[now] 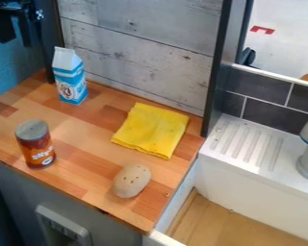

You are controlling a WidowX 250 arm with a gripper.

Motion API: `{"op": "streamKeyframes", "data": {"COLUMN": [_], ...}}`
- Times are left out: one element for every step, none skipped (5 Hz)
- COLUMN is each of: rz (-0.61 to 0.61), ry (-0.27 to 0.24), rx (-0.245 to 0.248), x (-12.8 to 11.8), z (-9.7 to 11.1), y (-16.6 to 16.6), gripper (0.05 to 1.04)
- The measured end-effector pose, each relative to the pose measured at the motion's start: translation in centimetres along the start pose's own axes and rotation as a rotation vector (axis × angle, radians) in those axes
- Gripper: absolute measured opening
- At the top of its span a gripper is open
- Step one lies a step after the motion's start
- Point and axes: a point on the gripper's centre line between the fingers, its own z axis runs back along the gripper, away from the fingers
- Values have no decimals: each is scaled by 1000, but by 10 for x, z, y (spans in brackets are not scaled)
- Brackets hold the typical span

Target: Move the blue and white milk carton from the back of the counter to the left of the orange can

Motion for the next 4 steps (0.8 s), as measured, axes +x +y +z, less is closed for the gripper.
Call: {"op": "streamKeyframes", "data": {"rz": [6, 46, 38, 61], "ry": [35, 8, -29, -46], "rx": [-20, -3, 38, 52], "x": [0, 13, 31, 42], "z": [-15, -24, -24, -28], "y": [1, 4, -7, -8], "gripper": [1001, 1001, 1001, 1001]}}
